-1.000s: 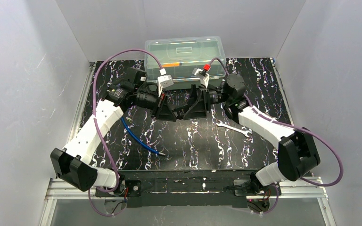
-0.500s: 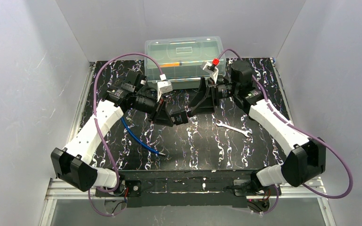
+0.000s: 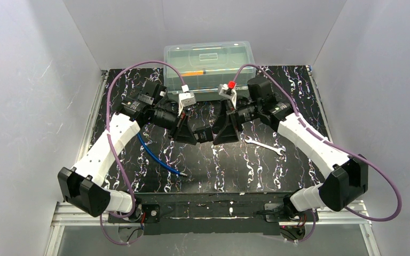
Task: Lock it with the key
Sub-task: Lock the lock.
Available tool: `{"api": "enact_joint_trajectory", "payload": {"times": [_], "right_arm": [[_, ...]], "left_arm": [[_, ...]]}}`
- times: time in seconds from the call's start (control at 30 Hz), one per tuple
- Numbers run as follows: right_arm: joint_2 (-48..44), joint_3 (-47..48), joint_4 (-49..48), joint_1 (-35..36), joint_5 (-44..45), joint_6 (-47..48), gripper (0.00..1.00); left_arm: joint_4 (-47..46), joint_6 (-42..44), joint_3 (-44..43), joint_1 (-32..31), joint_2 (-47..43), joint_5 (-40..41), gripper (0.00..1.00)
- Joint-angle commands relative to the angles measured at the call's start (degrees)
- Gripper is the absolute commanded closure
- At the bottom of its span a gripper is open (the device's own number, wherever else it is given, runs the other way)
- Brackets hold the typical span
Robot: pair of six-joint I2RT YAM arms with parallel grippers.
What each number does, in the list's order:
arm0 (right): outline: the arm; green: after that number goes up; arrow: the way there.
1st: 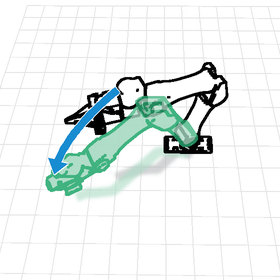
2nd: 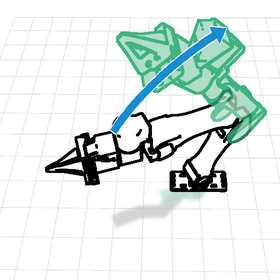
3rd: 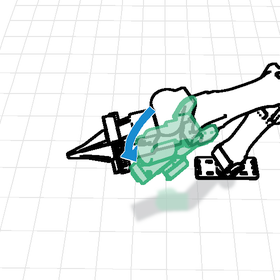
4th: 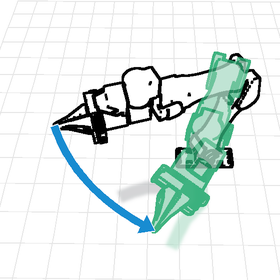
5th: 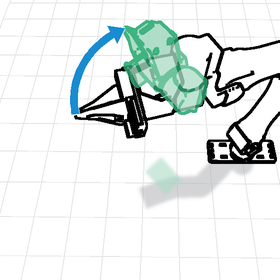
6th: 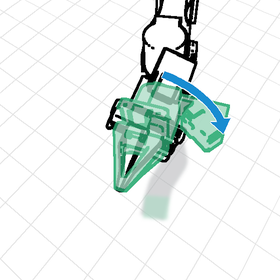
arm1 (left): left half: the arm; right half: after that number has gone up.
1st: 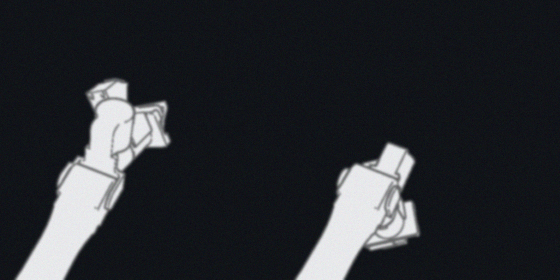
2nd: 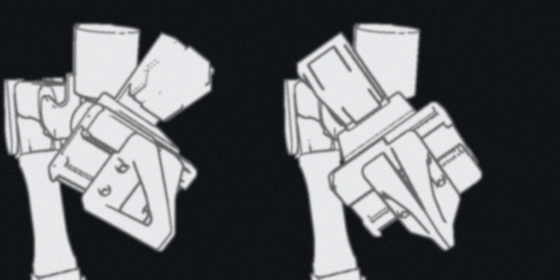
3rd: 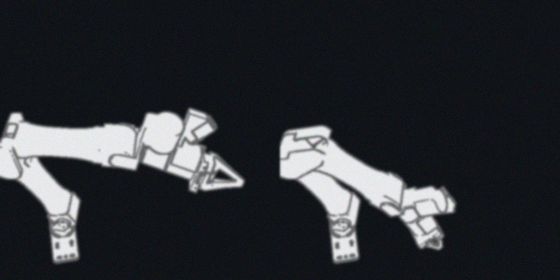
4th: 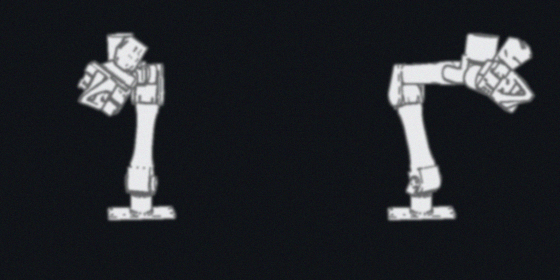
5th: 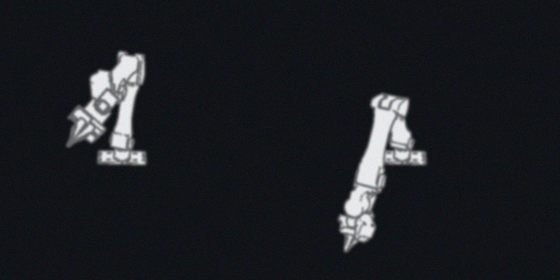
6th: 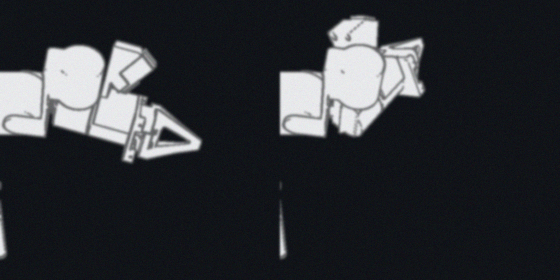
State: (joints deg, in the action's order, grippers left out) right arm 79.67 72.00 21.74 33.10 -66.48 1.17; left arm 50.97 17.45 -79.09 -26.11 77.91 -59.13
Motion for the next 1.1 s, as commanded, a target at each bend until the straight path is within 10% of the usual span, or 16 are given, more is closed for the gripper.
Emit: {"api": "enact_joint_trajectory", "payload": {"times": [0.0, 0.47, 0.67, 0.97, 1.07], "right_arm": [[0.29, 2.96, 4.35, 3.58, 2.77, 5.25, 0.17], [1.36, 1.86, -4.64, 5.44, 2.6, -2.15, 0.5], [1.28, -1.33, -15.58, 5.48, 4.47, -11.97, 0.97], [4.88, 14.83, -13.66, 1.75, 17.33, -11.52, 0.99], [6.28, 18.28, -13.51, 1.62, 25.16, -11.36, 0.99]], "left_arm": [[-0.01, 1.03, -1.29, -0.66, -0.59, -4.79, 1.0], [4.9, 3.4, -4.84, -0.78, 2.56, -4.68, 1.0], [6.47, 0.36, -8.38, 0.79, 5.39, -3.75, 0.95], [-23.42, -37.92, -4.28, 15.9, 2.01, -3.25, 0.09], [-36.28, -52.46, 0.96, 19.76, -2.7, 2.59, 0.02]]}}
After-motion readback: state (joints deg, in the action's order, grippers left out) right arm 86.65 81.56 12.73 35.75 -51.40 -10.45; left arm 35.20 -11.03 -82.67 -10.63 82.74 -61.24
